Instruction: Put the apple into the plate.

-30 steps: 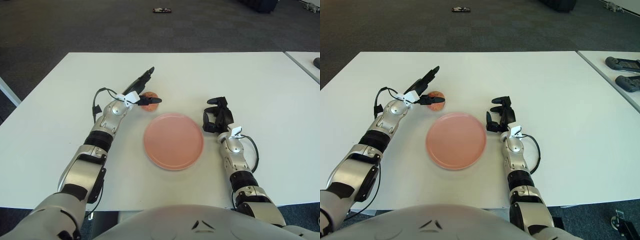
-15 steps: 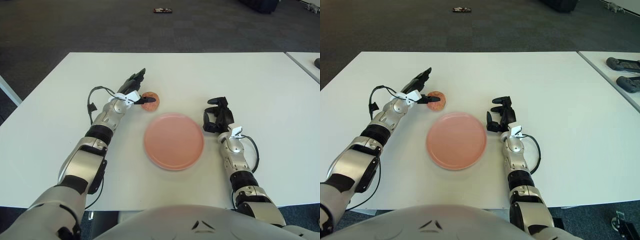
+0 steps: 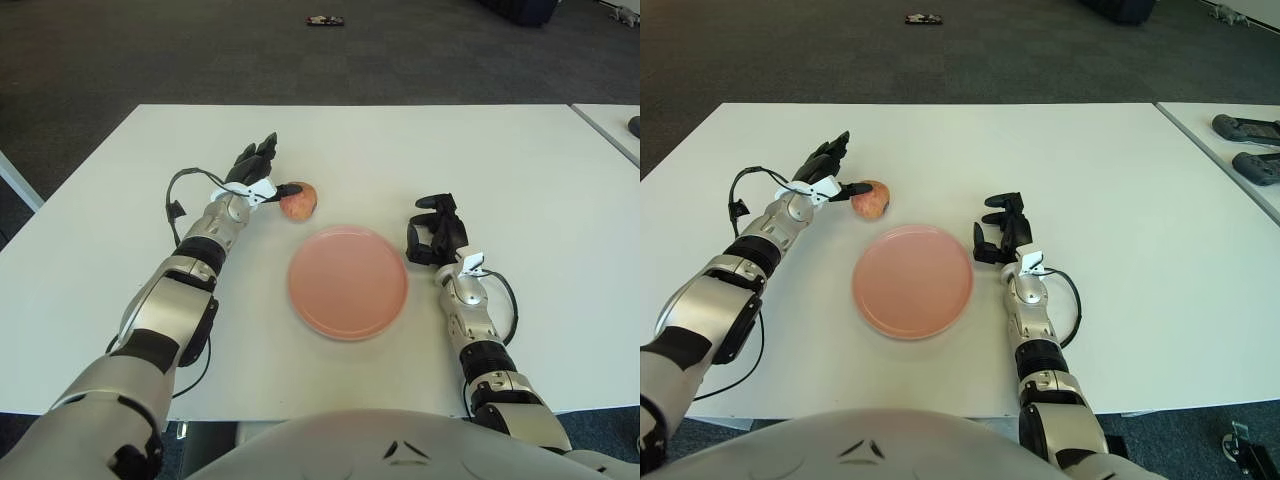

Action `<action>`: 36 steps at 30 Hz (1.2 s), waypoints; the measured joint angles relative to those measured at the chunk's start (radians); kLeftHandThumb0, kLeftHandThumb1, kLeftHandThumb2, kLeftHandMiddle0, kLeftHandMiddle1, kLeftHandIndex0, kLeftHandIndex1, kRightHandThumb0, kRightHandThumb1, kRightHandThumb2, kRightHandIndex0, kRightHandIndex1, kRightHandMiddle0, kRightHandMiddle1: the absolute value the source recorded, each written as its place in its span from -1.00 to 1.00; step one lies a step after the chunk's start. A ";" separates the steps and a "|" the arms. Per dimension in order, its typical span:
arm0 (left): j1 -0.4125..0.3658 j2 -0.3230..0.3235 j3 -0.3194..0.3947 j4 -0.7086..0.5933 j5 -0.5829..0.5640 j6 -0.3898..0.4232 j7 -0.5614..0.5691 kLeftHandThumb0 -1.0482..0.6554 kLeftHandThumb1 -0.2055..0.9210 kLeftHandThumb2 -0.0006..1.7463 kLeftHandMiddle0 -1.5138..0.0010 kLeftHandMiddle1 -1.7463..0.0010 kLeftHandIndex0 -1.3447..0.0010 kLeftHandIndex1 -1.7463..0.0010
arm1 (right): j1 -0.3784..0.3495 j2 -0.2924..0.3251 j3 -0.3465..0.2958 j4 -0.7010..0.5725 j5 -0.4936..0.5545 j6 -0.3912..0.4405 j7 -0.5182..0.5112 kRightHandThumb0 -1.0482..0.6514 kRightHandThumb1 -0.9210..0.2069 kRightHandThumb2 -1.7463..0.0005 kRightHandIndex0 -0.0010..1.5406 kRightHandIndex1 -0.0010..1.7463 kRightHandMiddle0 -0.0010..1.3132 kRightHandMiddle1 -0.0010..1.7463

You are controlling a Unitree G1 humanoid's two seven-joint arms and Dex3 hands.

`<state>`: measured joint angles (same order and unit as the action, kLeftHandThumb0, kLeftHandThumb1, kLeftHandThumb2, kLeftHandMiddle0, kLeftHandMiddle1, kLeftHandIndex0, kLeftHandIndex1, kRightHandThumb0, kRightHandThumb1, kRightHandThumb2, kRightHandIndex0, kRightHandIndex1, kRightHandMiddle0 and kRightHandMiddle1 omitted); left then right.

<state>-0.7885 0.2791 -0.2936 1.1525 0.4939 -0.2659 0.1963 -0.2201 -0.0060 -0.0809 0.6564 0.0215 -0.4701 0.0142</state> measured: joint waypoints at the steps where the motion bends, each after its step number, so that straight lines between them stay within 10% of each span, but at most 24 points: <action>1: -0.002 -0.002 -0.004 0.007 0.000 0.001 0.006 -1.00 0.90 -1.00 1.00 1.00 0.96 0.97 | 0.000 0.000 0.000 0.000 0.000 -0.001 0.002 0.18 0.10 -0.49 0.69 1.00 0.58 1.00; 36: -0.019 -0.005 -0.043 0.047 -0.011 -0.069 0.005 -0.98 0.90 -0.99 1.00 1.00 0.97 0.98 | 0.000 -0.001 0.000 0.000 0.000 0.014 0.000 0.18 0.09 -0.49 0.67 1.00 0.56 1.00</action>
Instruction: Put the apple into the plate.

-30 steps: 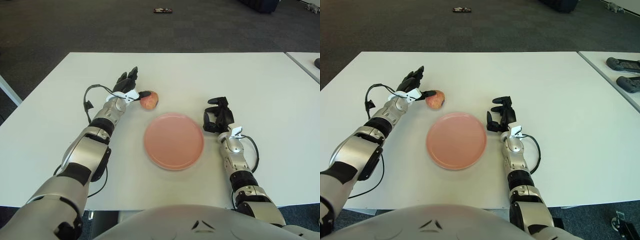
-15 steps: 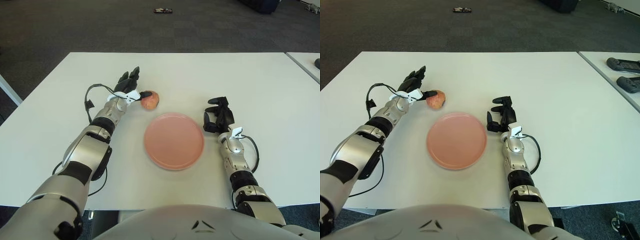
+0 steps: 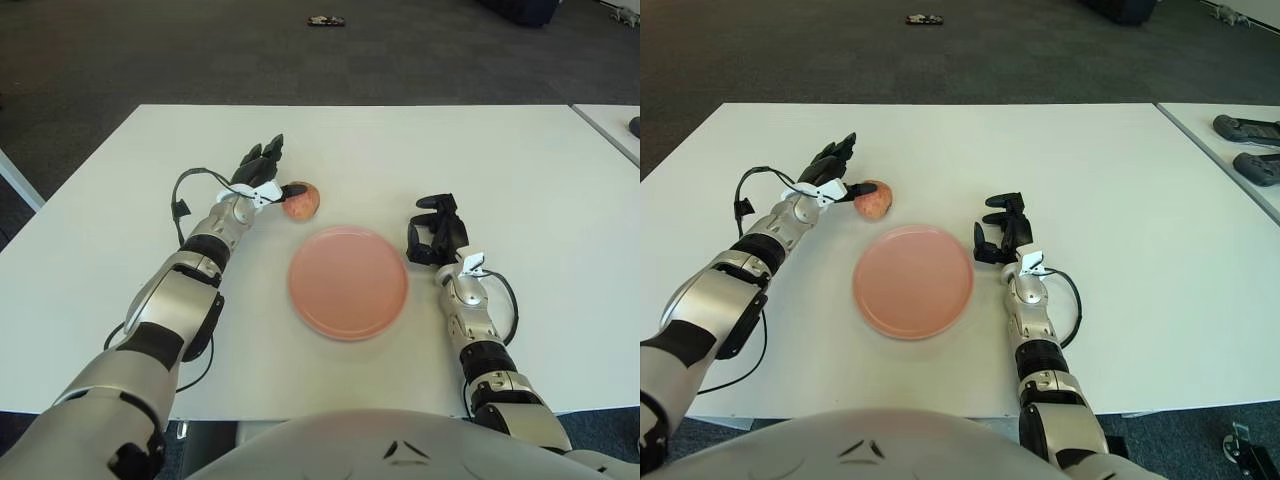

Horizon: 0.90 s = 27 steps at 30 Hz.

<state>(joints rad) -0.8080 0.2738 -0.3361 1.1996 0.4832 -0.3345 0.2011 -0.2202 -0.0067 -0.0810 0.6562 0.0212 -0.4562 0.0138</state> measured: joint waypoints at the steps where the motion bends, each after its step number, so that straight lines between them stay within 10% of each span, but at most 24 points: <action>1: 0.000 0.000 0.000 0.000 0.000 -0.001 0.000 -0.98 0.90 -0.99 1.00 1.00 0.97 0.98 | 0.000 0.000 0.000 0.000 0.000 0.000 0.002 0.18 0.09 -0.49 0.67 1.00 0.56 1.00; 27: 0.002 0.001 0.057 -0.011 -0.092 -0.020 -0.204 -0.99 0.92 -0.99 1.00 1.00 1.00 1.00 | 0.000 0.000 0.002 0.006 -0.012 -0.026 -0.024 0.20 0.14 -0.51 0.72 1.00 0.60 1.00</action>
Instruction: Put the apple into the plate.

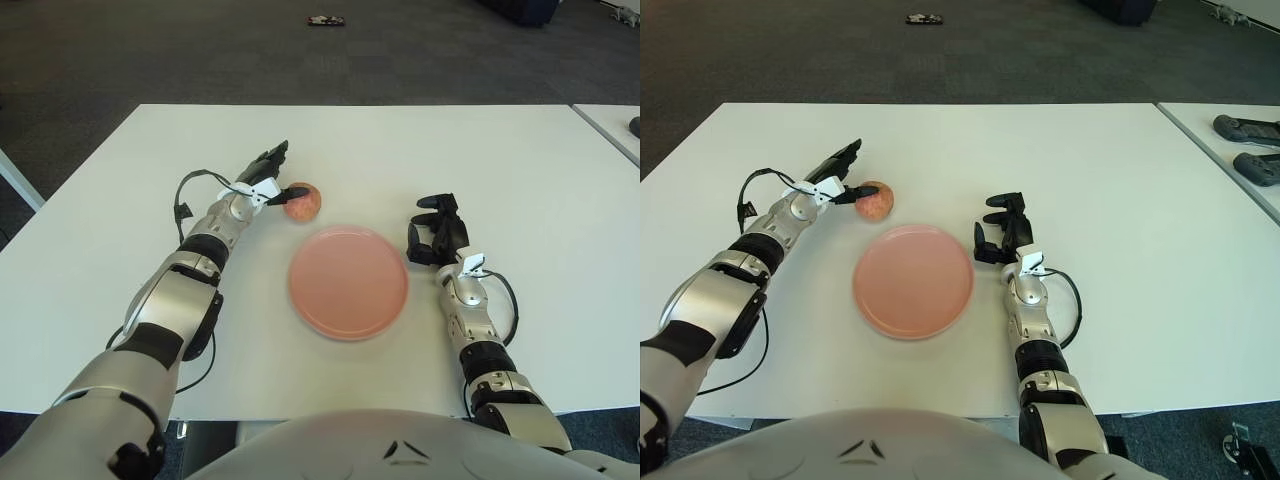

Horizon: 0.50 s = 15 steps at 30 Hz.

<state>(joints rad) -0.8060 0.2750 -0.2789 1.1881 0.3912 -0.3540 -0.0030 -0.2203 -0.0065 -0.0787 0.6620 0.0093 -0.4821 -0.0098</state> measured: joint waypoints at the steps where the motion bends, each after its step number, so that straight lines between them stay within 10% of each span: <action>1: 0.000 0.000 0.003 -0.001 -0.005 0.000 -0.012 -0.99 0.93 -0.99 1.00 1.00 1.00 1.00 | 0.000 0.000 0.000 0.000 0.000 0.000 0.000 0.20 0.14 -0.51 0.72 1.00 0.60 1.00; 15: 0.001 0.007 0.017 -0.025 -0.028 0.002 -0.097 -1.00 0.95 -0.98 1.00 1.00 1.00 1.00 | 0.000 0.000 0.002 -0.001 0.003 0.002 0.003 0.18 0.11 -0.50 0.69 1.00 0.59 1.00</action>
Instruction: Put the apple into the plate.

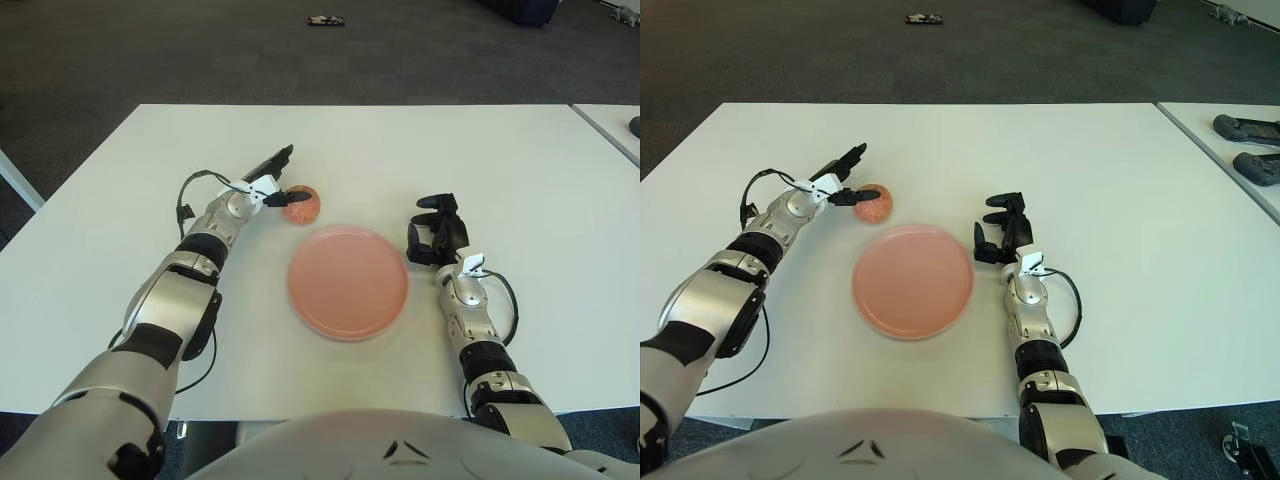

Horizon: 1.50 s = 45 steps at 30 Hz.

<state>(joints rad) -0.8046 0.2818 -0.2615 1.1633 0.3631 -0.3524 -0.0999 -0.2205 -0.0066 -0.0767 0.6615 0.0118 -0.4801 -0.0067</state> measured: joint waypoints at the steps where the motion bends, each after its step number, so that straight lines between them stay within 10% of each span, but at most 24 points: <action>1: 0.000 0.001 0.001 -0.003 -0.001 0.000 -0.006 -1.00 0.96 -0.98 1.00 1.00 1.00 1.00 | 0.000 0.000 0.000 0.000 0.000 0.000 0.002 0.18 0.10 -0.50 0.68 1.00 0.58 1.00; 45: 0.013 0.014 0.010 -0.033 -0.010 0.014 -0.113 -1.00 0.92 -1.00 1.00 1.00 1.00 1.00 | 0.000 0.000 -0.005 0.008 0.007 -0.009 0.025 0.19 0.10 -0.50 0.69 1.00 0.59 1.00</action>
<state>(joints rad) -0.7915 0.2957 -0.2517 1.1307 0.3530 -0.3385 -0.2128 -0.2209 -0.0065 -0.0815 0.6697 0.0191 -0.4893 0.0186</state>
